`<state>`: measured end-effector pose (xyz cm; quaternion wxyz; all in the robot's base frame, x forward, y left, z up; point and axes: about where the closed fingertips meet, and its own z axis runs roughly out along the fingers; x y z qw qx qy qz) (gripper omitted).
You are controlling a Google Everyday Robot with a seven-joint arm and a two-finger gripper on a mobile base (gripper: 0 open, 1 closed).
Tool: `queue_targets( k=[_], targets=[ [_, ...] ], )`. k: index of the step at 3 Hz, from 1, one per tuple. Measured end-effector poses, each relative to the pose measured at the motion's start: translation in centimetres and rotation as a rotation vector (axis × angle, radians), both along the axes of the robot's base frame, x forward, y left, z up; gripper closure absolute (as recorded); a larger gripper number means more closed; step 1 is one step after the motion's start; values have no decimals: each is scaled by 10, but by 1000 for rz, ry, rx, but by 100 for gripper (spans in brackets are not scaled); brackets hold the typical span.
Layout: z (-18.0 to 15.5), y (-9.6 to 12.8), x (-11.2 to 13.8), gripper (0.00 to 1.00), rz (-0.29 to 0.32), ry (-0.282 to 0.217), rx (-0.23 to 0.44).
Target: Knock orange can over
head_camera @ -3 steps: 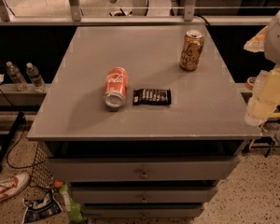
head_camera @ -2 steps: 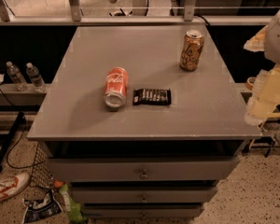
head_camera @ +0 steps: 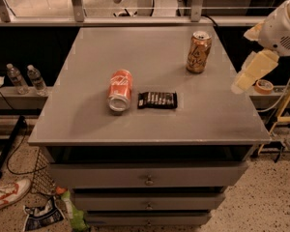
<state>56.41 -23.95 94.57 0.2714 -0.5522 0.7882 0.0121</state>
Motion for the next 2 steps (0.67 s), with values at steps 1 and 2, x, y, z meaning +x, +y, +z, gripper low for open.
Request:
queue_targets(
  k=[1, 2],
  targets=[
    [0, 0, 6, 0, -11, -2, 10],
    [-6, -1, 29, 0, -51, -7, 48]
  ],
)
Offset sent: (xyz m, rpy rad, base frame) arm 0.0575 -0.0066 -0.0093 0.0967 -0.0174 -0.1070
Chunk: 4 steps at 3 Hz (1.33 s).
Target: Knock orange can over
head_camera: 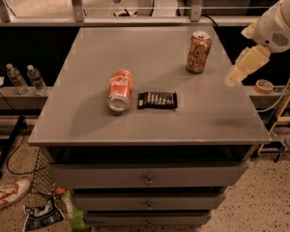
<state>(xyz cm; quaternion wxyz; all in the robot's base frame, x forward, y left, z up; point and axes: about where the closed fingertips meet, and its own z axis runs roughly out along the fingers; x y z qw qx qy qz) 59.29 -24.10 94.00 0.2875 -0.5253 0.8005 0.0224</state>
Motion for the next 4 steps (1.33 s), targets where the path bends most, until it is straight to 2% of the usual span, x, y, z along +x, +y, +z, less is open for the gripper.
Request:
queue_targets(
  k=[1, 2, 3, 4],
  targets=[
    [-3, 1, 38, 0, -62, -10, 71],
    [-21, 7, 81, 0, -144, -34, 230],
    [-28, 12, 101, 0, -180, -69, 341],
    [-36, 26, 113, 0, -185, -99, 435]
  ],
)
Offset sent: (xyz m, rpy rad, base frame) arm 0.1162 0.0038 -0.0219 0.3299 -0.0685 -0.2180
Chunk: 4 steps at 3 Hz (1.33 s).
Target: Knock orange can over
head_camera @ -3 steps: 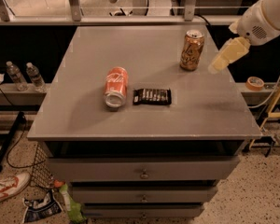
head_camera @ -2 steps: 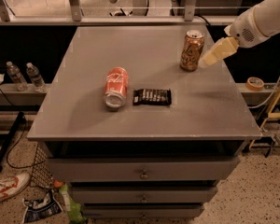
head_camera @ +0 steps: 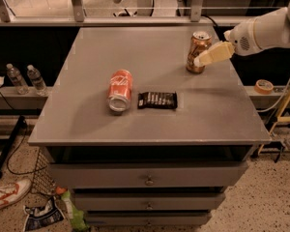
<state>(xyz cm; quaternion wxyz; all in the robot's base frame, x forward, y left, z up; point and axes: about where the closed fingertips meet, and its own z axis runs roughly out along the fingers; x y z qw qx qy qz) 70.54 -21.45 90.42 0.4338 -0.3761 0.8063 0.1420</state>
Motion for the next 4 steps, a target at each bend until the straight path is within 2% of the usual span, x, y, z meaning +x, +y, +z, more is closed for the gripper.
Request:
queue_targets(
  k=[2, 3, 4],
  targets=[
    [-6, 23, 19, 0, -10, -49, 154],
    [-8, 30, 25, 18, -12, -52, 214],
    [-9, 35, 30, 41, -15, -53, 263]
  ],
)
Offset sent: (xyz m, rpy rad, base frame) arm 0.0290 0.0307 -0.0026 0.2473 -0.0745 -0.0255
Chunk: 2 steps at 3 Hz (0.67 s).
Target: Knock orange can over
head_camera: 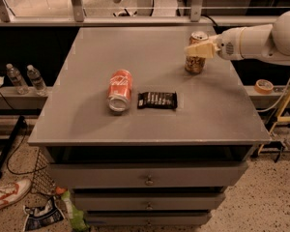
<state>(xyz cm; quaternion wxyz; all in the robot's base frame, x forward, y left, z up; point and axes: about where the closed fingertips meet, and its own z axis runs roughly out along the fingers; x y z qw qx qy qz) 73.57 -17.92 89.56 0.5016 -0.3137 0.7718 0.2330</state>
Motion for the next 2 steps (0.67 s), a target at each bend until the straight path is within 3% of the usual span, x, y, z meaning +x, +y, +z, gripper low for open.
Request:
queue_targets(
  k=[1, 2],
  targets=[
    [3, 2, 2, 65, 4, -10, 21],
    [25, 6, 6, 88, 25, -6, -90]
  ],
)
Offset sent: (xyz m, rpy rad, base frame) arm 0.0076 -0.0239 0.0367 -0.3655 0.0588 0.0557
